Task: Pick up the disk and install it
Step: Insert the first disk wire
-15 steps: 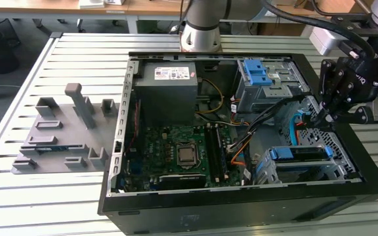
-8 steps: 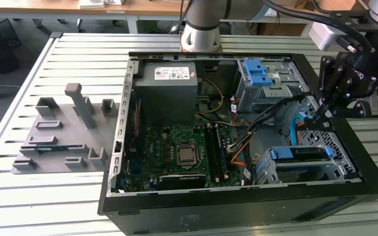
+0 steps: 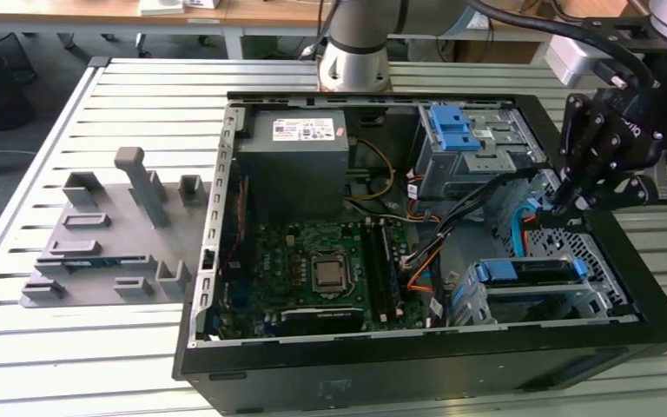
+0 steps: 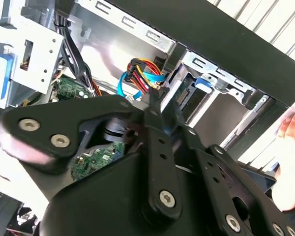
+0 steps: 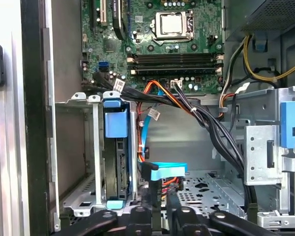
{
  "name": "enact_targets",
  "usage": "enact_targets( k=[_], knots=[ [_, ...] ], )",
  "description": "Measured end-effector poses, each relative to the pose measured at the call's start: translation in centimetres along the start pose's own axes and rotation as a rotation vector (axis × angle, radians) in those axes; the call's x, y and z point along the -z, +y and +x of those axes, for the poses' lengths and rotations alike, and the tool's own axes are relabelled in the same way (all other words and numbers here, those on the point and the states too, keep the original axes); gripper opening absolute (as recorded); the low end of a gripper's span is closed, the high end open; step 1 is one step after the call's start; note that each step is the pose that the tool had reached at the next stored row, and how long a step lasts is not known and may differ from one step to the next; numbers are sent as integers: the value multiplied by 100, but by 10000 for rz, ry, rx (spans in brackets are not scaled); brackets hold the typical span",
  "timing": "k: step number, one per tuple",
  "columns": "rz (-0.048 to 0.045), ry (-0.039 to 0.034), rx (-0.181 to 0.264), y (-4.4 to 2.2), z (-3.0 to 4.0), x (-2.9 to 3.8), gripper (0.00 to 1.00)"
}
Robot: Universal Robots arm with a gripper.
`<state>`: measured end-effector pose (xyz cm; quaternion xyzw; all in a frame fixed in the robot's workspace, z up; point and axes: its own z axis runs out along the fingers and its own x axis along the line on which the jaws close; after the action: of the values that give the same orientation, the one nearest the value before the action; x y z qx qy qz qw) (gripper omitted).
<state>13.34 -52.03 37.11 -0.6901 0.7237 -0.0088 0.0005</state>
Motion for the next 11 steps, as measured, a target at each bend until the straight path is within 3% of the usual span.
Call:
enact_targets(
  k=[2,6,11],
  knots=[
    [-1,-1,-20,2,-14,-4,30],
    [6,17,-26,37,-13,-21,30],
    [33,150,-24,58,-17,-71,30]
  ],
)
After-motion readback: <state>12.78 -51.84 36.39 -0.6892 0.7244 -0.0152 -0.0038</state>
